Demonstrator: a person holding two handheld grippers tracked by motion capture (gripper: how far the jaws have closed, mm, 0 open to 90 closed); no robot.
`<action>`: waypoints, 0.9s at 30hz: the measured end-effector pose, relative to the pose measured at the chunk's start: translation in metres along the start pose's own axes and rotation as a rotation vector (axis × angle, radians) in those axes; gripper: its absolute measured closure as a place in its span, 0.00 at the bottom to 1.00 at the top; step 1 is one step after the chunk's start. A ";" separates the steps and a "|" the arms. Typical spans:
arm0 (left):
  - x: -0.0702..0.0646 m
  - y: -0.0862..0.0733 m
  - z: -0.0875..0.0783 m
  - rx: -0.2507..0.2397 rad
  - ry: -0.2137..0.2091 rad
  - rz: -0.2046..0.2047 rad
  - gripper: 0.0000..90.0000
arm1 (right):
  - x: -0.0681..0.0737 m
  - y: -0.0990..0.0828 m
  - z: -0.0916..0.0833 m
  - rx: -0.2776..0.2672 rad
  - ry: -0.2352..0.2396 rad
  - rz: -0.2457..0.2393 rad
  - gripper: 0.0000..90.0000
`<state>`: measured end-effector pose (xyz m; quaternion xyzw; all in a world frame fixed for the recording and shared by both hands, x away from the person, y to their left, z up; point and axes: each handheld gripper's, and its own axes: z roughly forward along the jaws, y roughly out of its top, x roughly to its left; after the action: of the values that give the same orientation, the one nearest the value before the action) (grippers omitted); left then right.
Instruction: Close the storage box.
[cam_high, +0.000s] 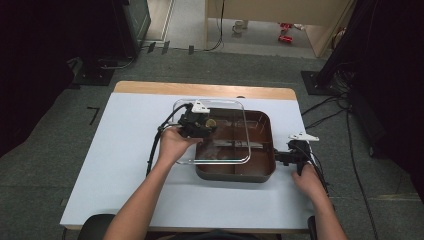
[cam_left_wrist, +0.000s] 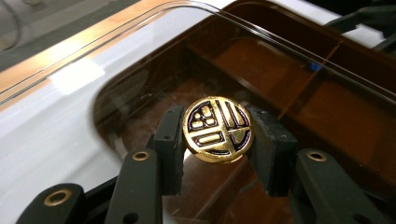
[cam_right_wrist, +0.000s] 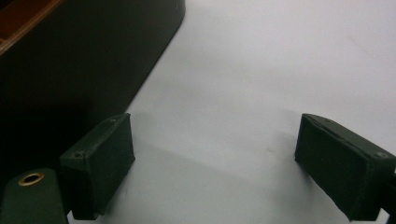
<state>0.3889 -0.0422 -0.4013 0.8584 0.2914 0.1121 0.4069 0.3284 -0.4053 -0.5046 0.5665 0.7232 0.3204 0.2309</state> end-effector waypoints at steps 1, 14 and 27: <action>-0.004 0.001 0.004 0.000 -0.010 0.003 0.66 | 0.000 0.000 0.000 0.000 0.000 0.000 0.12; -0.044 0.013 0.050 0.041 -0.081 0.047 0.66 | 0.000 0.000 0.000 0.002 0.000 0.000 0.12; -0.053 0.014 0.059 0.050 -0.095 0.031 0.66 | 0.000 0.000 0.000 0.001 0.000 0.002 0.12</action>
<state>0.3773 -0.1187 -0.4262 0.8772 0.2611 0.0704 0.3968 0.3284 -0.4053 -0.5045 0.5674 0.7229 0.3203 0.2301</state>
